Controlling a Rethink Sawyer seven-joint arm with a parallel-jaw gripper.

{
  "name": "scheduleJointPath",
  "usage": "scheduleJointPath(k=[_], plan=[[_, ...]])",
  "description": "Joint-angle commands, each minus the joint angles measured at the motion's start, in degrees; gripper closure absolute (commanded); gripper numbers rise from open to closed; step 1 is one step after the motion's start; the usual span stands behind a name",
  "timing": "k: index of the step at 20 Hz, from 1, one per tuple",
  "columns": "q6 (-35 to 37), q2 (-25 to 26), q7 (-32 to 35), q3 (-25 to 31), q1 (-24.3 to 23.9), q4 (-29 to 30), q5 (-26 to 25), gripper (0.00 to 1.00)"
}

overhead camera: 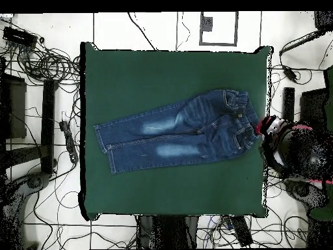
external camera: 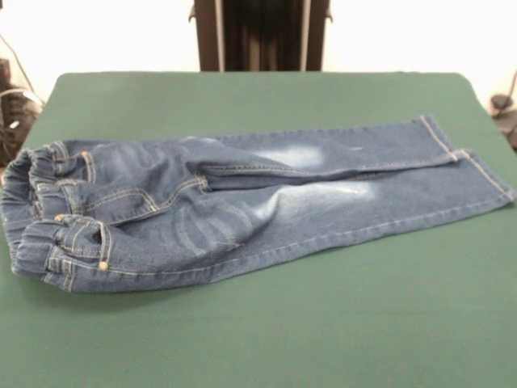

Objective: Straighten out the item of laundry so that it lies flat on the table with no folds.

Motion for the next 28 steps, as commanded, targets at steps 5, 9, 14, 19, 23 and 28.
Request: scheduleJointPath(k=[5, 9, 14, 19, 23, 28], plan=[[-7.34, -0.53, 0.43, -0.94, 6.39, 20.33, 0.33, 0.0], [-10.05, 1.2, 1.04, -1.99, 7.78, 21.53, -1.66, 0.0], [-12.32, 3.49, 2.32, -3.98, 9.52, 21.39, -2.46, 0.0], [-14.2, 4.12, 4.03, -6.23, 11.54, 21.75, -2.26, 0.0], [-18.35, 4.37, 7.89, -9.11, 14.52, 23.28, -2.12, 0.0], [-22.91, 6.23, 11.75, -13.26, 18.7, 24.09, -1.12, 0.0]])
